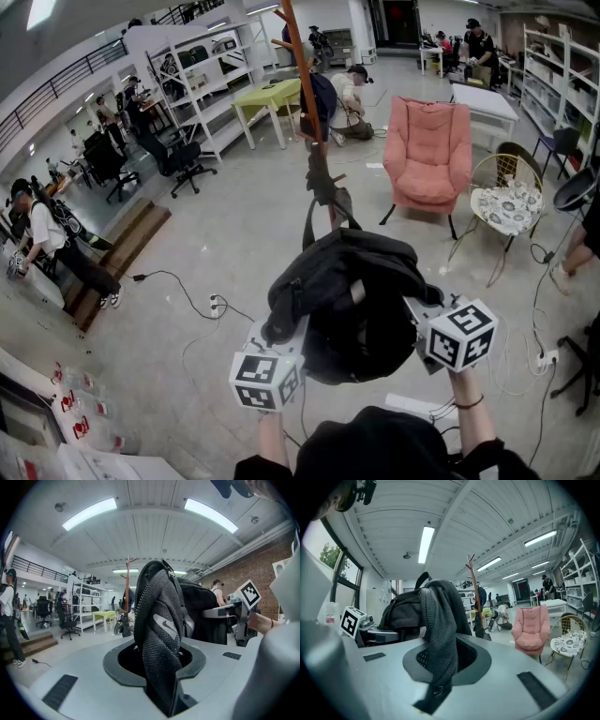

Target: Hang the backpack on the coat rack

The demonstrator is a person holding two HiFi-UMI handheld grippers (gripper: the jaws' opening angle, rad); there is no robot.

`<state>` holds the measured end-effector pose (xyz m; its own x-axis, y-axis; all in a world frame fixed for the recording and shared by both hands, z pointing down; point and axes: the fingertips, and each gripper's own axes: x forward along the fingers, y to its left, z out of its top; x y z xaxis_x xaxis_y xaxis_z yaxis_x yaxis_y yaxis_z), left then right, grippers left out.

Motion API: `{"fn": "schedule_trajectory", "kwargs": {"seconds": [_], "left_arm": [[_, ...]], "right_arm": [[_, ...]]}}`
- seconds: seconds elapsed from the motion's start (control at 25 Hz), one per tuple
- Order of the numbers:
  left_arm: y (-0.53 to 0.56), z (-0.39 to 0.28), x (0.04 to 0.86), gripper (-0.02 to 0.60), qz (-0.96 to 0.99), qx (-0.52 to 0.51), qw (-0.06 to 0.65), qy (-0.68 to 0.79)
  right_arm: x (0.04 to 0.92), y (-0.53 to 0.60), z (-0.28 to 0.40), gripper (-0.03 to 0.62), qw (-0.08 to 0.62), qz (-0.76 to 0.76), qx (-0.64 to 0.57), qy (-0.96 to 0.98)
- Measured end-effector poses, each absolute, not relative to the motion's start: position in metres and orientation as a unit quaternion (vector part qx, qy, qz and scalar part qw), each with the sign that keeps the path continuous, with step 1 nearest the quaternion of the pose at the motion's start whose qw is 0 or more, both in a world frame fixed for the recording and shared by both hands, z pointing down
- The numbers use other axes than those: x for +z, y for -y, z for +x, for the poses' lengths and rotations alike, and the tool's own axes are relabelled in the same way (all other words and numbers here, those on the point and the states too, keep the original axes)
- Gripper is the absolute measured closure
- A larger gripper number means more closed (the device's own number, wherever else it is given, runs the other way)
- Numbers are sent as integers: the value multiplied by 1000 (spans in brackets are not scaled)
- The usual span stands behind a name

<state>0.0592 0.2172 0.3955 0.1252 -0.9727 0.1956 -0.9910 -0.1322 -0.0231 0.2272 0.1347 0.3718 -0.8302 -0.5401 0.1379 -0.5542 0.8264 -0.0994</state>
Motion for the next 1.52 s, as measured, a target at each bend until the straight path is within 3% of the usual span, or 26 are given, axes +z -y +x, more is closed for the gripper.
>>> {"fn": "schedule_trajectory", "kwargs": {"seconds": [1.08,1.52], "left_arm": [[-221,66,425,449,705,96,99,696],[-186,37,443,449,701,97,127,695]], "right_arm": [[402,-118,224,565,73,240,110,962],[417,-82,193,565,88,243,133,957]]}}
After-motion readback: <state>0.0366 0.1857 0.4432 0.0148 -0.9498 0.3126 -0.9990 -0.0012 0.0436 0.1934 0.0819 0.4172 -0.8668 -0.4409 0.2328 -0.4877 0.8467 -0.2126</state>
